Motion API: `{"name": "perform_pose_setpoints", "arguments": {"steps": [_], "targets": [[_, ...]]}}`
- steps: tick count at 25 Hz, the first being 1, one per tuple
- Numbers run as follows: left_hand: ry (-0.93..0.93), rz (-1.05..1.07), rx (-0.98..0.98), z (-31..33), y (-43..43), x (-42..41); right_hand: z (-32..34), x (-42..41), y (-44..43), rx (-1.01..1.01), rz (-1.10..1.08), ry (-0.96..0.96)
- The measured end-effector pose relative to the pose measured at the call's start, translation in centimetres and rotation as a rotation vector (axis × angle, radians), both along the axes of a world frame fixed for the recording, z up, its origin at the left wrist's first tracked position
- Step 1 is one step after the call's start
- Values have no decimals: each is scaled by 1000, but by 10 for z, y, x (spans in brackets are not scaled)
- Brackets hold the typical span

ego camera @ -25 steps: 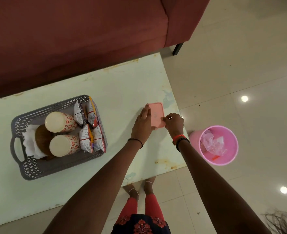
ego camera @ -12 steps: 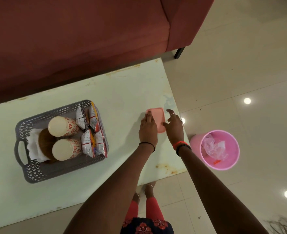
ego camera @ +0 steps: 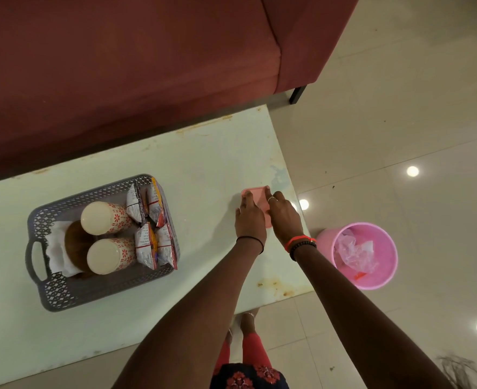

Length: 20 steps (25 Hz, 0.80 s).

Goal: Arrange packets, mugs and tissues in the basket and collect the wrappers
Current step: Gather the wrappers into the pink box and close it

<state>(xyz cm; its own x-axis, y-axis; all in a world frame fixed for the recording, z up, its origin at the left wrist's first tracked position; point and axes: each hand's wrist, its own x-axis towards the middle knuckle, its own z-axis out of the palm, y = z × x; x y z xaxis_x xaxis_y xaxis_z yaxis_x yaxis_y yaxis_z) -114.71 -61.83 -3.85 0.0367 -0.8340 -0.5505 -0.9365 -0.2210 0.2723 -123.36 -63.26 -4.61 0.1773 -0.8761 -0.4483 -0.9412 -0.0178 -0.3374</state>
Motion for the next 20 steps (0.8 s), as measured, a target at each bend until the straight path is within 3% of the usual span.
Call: {"name": "perform_pose_setpoints", "arguments": {"steps": [7, 12, 14, 17, 20], "targets": [[-5, -25, -30, -1, 1, 3, 3, -5, -13, 62, 44, 45], [7, 1, -207, -3, 14, 20, -1, -14, -4, 151, -148, -169], [141, 316, -182, -6, 26, 24, -6, -19, -4, 209, -373, -364], [622, 1042, 63, -12, 37, 18, -10, -30, -4, 342, -761, -604], [749, 1213, 115, -16, 44, 15, -10, -32, 0, 453, -862, -660]]}}
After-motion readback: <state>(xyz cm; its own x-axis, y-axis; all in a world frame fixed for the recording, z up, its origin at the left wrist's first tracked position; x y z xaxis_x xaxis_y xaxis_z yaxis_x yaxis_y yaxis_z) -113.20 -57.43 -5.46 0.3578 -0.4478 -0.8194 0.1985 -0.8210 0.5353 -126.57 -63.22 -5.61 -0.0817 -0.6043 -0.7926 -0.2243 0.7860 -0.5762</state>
